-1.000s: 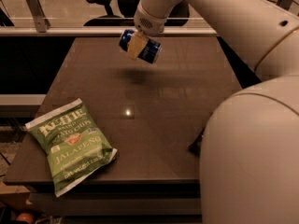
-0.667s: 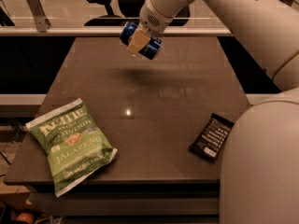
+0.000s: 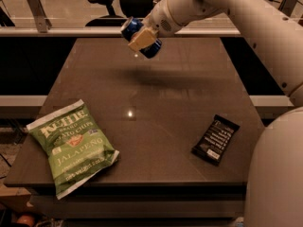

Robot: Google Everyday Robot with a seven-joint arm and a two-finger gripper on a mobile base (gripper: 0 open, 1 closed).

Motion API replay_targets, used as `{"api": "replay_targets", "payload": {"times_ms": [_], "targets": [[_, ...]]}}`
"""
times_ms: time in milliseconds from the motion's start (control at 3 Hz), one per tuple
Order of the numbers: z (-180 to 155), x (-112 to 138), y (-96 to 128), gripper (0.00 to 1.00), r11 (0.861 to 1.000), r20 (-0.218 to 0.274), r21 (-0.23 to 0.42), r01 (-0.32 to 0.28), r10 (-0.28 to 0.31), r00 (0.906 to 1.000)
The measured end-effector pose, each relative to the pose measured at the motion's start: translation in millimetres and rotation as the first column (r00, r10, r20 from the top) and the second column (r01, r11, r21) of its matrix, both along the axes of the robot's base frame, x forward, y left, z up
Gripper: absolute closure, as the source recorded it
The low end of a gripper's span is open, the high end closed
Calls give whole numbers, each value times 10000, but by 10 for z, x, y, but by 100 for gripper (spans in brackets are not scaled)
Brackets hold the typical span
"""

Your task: Place pepsi can upright

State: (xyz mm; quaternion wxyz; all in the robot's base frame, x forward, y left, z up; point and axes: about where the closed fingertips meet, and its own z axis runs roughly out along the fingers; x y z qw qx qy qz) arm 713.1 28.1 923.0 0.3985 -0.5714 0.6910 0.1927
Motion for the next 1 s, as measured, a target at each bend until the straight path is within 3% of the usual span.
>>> {"api": "replay_targets", "payload": {"times_ms": [333, 1000], "targets": [[-41, 20, 121, 100, 9927, 197, 1055, -580, 562, 9982], [-222, 34, 320, 100, 9583, 18, 2568, -1251, 1290, 9916]]}}
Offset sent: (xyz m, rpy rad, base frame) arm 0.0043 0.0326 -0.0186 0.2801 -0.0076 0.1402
